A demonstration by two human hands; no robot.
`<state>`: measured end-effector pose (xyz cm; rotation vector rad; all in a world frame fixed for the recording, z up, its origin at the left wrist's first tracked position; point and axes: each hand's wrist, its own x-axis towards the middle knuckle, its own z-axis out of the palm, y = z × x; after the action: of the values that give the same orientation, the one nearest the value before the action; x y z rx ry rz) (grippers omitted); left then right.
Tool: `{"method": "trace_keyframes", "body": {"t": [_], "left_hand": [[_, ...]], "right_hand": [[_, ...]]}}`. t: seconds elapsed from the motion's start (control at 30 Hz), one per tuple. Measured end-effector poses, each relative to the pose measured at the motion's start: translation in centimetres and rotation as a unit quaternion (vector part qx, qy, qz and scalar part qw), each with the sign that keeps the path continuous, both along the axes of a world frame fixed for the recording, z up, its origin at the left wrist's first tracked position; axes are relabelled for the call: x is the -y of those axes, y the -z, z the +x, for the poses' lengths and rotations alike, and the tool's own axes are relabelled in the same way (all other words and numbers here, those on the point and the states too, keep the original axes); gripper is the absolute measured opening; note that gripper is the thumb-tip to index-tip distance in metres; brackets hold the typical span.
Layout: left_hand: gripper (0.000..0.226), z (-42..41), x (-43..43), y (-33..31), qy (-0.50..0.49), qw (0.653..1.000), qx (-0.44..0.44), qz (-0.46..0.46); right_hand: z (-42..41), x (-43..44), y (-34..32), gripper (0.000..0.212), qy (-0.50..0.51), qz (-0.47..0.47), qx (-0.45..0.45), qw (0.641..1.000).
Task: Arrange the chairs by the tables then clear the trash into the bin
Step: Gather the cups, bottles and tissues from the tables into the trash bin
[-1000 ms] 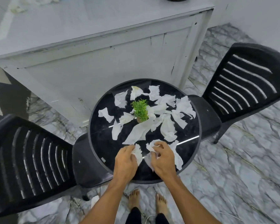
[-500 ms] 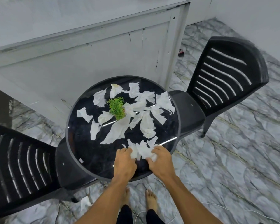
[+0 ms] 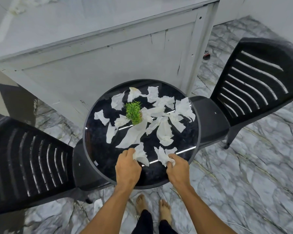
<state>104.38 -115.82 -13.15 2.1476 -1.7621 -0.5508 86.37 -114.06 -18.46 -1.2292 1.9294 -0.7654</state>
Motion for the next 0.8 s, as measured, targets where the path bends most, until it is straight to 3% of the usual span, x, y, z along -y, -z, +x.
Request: {"method": "trace_keyframes", "body": {"t": [0.13, 0.3, 0.5, 0.53, 0.7, 0.8], "left_hand": [[0.039, -1.2, 0.7, 0.7, 0.073, 0.997, -0.004, -0.019], [0.023, -3.6, 2.8, 1.8, 0.123, 0.990, -0.052, -0.044], [0.004, -3.9, 4.3, 1.5, 0.142, 0.987, -0.073, 0.012], [0.007, -3.8, 4.4, 1.2, 0.143, 0.987, -0.072, 0.011], [0.021, -4.9, 6.2, 0.9, 0.171, 0.982, -0.082, 0.005], [0.042, -6.8, 6.8, 1.0, 0.205, 0.974, -0.087, 0.044]], "right_hand": [[-0.2, -0.1, -0.3, 0.043, 0.000, -0.032, 0.001, 1.000], [-0.7, -0.2, 0.0, 0.027, -0.006, 0.013, -0.013, 1.000], [-0.8, 0.9, -0.5, 0.012, 0.000, 0.066, -0.027, 0.997], [-0.8, 1.2, -0.9, 0.006, 0.008, 0.074, -0.020, 0.997], [-2.6, 2.9, -2.7, 0.040, 0.006, 0.024, -0.027, 0.999], [-4.7, 4.4, -3.7, 0.029, 0.016, 0.037, -0.069, 0.997]]}}
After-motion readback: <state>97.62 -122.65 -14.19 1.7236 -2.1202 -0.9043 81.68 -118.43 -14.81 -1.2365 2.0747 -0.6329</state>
